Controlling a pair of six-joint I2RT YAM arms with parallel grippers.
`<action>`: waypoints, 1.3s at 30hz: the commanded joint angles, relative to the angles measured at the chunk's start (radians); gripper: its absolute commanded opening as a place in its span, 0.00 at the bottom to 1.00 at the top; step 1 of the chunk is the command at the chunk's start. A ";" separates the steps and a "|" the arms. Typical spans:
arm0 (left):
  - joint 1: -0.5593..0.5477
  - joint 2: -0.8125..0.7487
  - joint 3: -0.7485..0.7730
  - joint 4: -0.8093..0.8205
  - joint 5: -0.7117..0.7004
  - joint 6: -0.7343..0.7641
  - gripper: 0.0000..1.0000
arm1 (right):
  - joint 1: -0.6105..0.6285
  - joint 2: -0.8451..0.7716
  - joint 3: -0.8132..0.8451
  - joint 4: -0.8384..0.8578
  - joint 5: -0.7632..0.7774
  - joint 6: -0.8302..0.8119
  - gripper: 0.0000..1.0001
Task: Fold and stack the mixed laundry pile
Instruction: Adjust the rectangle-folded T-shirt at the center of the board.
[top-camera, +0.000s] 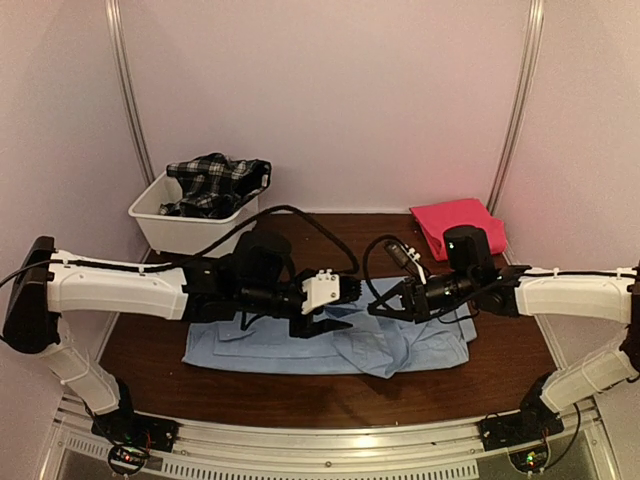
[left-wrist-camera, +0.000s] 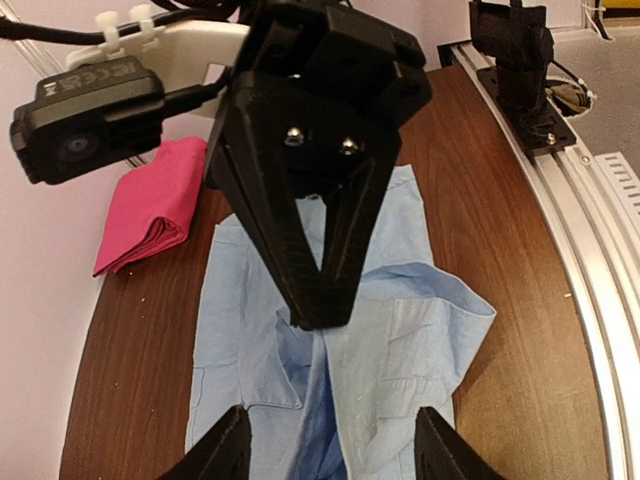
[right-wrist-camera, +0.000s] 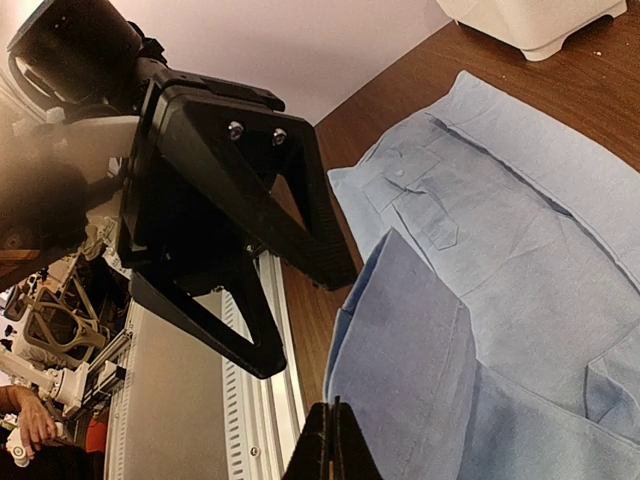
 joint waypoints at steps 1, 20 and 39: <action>-0.015 -0.010 0.035 -0.045 -0.045 0.079 0.57 | 0.020 -0.033 0.040 -0.044 0.026 -0.041 0.00; -0.042 0.017 0.076 -0.123 -0.078 0.054 0.12 | 0.073 -0.094 0.074 -0.098 0.053 -0.090 0.00; -0.278 -0.018 0.575 -0.659 -0.320 -0.183 0.00 | -0.195 -0.335 0.105 -0.170 0.340 -0.056 0.96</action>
